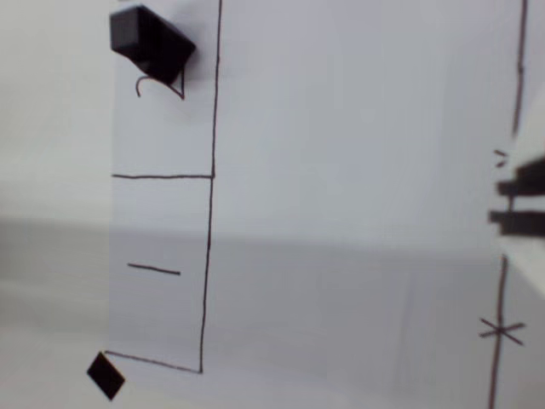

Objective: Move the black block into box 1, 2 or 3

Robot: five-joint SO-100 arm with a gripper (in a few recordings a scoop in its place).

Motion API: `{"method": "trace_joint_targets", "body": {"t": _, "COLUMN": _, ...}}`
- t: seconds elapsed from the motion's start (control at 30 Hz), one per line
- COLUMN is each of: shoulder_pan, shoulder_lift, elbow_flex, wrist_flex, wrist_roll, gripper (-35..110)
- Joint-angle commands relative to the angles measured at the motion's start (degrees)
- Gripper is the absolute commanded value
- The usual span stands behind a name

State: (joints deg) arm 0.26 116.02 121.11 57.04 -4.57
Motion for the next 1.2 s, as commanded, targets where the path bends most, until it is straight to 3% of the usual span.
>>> {"method": "trace_joint_targets", "body": {"t": 0.0, "shoulder_pan": -0.62, "shoulder_lift": 11.34, "elbow_flex": 8.44, "wrist_flex": -0.26, "wrist_roll": 0.53, "gripper": 0}}
{"method": "trace_joint_targets", "body": {"t": 0.8, "shoulder_pan": -2.46, "shoulder_lift": 60.38, "elbow_flex": 44.91, "wrist_flex": -0.35, "wrist_roll": 6.68, "gripper": 0}}
{"method": "trace_joint_targets", "body": {"t": 1.17, "shoulder_pan": -1.14, "shoulder_lift": 68.47, "elbow_flex": 51.33, "wrist_flex": -0.35, "wrist_roll": 5.10, "gripper": 0}}
